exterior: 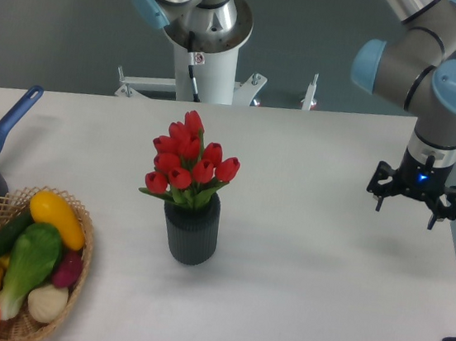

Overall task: Pick up the flowers from the vase
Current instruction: 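Move the open gripper toward the red tulips in the black vase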

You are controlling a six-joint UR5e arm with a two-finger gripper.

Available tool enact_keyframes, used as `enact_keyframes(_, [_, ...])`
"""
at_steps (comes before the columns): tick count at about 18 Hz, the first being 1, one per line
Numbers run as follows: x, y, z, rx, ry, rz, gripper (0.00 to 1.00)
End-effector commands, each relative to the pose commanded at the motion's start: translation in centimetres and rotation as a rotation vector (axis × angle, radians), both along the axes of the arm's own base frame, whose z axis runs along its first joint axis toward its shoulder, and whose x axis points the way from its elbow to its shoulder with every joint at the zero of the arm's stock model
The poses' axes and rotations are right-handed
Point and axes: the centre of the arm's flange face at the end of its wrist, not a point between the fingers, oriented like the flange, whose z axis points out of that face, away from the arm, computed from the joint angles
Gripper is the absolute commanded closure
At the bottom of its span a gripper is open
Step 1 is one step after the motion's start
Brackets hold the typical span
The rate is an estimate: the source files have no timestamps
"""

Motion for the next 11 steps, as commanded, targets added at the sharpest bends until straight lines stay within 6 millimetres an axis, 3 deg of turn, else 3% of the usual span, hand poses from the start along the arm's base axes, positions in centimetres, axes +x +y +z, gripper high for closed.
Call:
enact_keyframes(5, [0.8,0.7,0.8,0.008,0.001,-0.015,0.00])
enact_keyframes(7, [2.6,0.7,-0.3,0.040,-0.028,-0.026,0.00])
enact_keyframes(11, [5.9,0.5,2.8,0.121,-0.004,-0.056,0.00])
